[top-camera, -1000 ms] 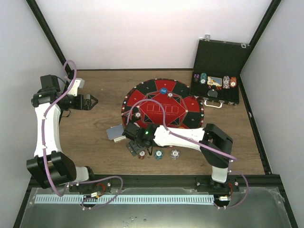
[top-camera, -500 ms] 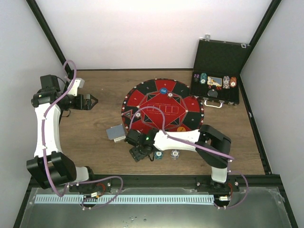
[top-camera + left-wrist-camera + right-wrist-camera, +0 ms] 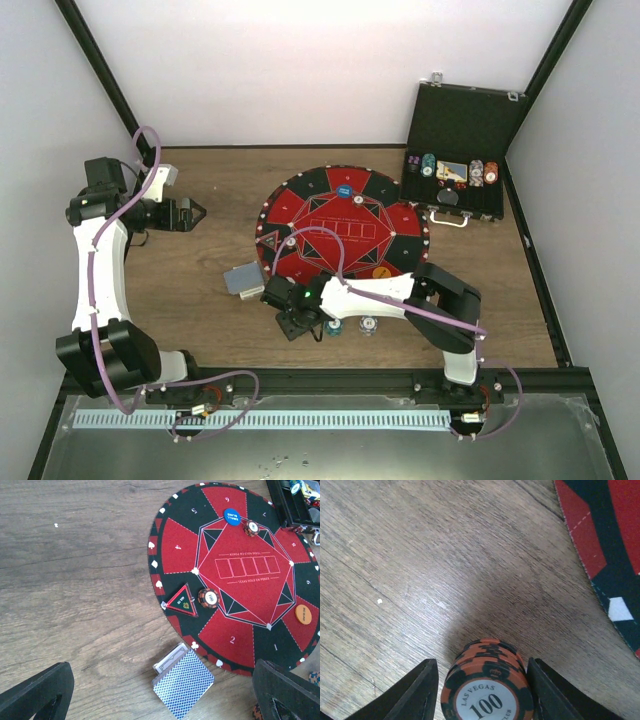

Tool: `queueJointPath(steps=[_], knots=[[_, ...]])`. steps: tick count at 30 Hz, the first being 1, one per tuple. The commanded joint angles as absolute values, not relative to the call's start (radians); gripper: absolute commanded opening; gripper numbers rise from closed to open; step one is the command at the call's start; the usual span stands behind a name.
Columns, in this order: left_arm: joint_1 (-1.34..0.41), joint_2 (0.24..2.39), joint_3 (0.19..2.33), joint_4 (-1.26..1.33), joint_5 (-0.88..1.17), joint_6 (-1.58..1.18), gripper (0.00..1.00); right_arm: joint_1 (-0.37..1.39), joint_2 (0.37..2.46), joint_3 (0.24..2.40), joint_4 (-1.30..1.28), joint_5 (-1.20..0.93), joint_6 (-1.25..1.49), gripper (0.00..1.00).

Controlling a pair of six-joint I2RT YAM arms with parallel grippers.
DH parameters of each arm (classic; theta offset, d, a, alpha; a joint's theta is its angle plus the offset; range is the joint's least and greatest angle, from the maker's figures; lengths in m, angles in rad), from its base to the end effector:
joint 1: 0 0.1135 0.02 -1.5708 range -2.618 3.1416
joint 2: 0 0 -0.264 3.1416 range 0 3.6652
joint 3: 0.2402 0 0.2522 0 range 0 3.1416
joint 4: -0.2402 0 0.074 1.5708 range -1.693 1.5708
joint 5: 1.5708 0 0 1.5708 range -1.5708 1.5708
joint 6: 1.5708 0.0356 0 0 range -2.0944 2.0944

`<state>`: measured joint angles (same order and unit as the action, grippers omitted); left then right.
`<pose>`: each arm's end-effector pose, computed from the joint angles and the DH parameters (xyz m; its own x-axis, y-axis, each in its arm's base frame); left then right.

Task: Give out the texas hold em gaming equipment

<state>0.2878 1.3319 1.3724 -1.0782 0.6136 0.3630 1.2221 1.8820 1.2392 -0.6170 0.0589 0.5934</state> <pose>0.2477 0.0519 0.3511 -0.7548 0.0793 -0.6512 0.3386 0.8973 -0.2831 0.1272 0.3436 0.1617 -0.7909 -0.5416 -0.2850 -0.5908 0.7971 0.1246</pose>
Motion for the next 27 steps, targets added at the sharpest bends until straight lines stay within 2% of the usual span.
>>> queueJointPath(steps=[1, 15, 27], knots=[[0.291, 1.308, 1.366, -1.064, 0.619, 0.356, 1.00, 1.230, 1.881, 1.241, -0.625, 0.084, 0.601, 0.49], [0.291, 1.299, 1.367, -1.070, 0.614, 0.368, 1.00, 1.229, 1.897, 1.255, -0.632, 0.086, 0.598, 0.46], [0.292, 1.296, 1.376, -1.077, 0.619, 0.381, 1.00, 1.229, 1.856, 1.263, -0.662, 0.117, 0.604, 0.25]])
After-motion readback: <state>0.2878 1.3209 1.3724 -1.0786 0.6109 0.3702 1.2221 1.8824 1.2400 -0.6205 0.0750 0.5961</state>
